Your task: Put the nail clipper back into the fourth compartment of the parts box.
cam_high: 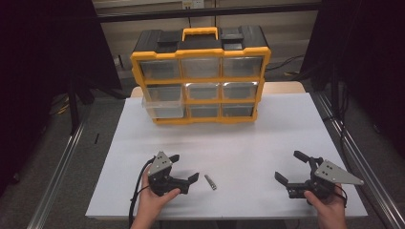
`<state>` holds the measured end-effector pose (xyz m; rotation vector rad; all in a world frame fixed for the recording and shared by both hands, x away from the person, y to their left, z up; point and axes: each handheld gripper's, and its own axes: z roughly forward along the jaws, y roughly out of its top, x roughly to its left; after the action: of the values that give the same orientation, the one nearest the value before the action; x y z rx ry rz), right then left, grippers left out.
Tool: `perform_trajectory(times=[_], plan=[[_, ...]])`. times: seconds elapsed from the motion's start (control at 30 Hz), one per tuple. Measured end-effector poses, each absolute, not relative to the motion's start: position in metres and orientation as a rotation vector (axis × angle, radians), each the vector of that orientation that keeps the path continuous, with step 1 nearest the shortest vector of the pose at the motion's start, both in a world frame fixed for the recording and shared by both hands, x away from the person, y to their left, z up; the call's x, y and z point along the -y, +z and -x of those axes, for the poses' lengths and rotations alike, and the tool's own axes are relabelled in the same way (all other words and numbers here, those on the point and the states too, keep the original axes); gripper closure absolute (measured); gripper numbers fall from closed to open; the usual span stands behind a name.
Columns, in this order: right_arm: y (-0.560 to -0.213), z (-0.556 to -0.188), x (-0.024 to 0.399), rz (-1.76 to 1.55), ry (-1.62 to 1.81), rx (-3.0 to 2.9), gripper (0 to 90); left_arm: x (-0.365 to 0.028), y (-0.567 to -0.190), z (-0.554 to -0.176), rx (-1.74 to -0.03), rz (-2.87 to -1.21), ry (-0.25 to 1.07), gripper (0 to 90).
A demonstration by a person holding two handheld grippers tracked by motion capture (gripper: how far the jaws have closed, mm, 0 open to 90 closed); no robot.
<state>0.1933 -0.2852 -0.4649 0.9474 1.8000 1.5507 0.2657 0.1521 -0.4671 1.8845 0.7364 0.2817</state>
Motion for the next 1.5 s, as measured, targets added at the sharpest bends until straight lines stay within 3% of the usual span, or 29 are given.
perform_trajectory(times=[0.67, 1.5], plan=[[-0.466, -0.194, 0.283, -0.943, 1.553, -1.812, 0.9, -0.125, -0.47, -0.263, -0.694, -1.983, 0.218, 3.7], [-0.466, -0.194, 0.283, -0.947, 1.553, -1.812, 1.1, -0.104, -0.475, -0.26, -0.688, -2.144, 0.113, 18.5]])
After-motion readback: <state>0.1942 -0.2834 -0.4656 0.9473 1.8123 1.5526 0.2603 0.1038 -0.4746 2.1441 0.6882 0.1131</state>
